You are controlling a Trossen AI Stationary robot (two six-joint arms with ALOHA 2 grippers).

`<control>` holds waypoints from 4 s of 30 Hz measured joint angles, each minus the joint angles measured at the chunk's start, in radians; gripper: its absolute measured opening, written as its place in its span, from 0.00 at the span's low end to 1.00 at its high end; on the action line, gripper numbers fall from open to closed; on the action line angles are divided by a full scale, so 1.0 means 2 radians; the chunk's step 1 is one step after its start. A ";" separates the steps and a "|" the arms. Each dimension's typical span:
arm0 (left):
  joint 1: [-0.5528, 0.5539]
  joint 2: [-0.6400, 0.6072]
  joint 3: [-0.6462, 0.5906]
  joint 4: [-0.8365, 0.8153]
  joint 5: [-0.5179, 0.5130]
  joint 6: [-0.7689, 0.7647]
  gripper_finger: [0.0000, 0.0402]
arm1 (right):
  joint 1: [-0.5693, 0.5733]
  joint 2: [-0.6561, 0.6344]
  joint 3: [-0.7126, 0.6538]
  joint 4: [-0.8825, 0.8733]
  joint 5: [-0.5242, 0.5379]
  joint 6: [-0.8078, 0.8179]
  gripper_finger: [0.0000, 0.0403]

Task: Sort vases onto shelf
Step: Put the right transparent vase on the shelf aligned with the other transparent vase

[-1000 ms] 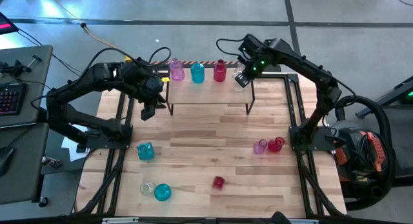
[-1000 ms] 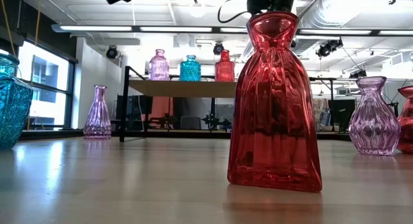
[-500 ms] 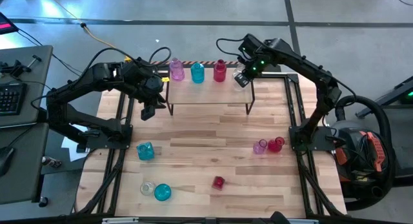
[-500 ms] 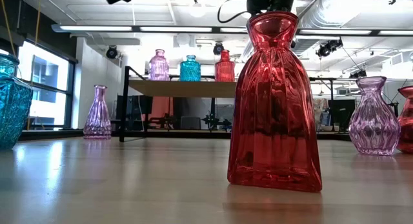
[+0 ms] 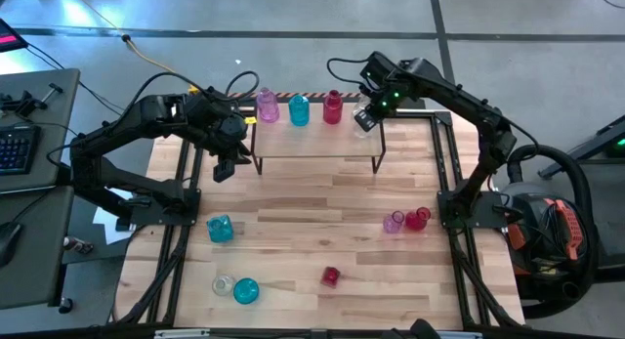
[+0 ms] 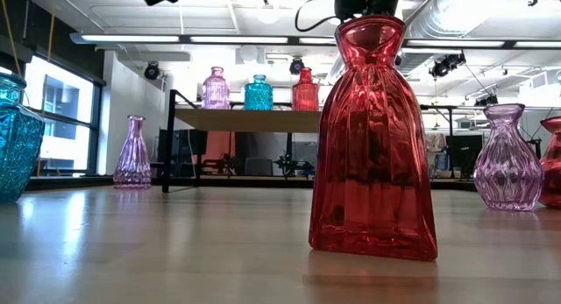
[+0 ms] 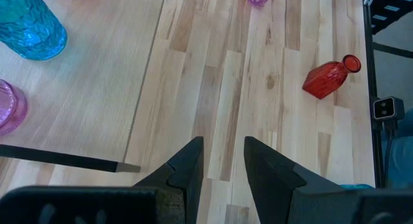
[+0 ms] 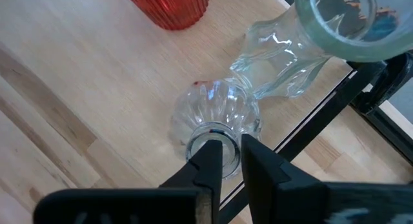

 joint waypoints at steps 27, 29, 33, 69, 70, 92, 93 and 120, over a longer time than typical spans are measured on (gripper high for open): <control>0.000 0.000 0.000 0.000 0.000 0.000 0.26 | -0.003 0.000 -0.001 0.012 0.003 0.009 0.11; 0.000 0.000 0.000 0.000 0.000 0.000 0.26 | -0.003 0.000 -0.001 0.013 0.003 0.009 0.11; 0.000 0.000 0.000 0.000 0.000 0.000 0.26 | -0.003 0.000 -0.001 0.017 0.003 0.013 0.11; 0.000 0.000 0.000 0.000 0.000 0.000 0.26 | -0.003 0.001 0.022 0.010 0.017 0.000 0.23; 0.000 0.000 0.000 0.000 0.000 0.000 0.26 | -0.003 0.001 0.022 0.010 0.017 0.000 0.23; 0.000 0.000 0.000 0.000 0.000 0.000 0.26 | 0.010 0.019 0.023 0.026 0.013 0.010 0.23; 0.000 0.000 0.000 0.000 0.000 0.000 0.26 | 0.010 0.020 0.023 0.026 0.013 0.010 0.23; 0.000 0.000 0.000 0.000 0.000 0.000 0.26 | 0.001 0.021 0.023 0.019 0.029 0.004 0.23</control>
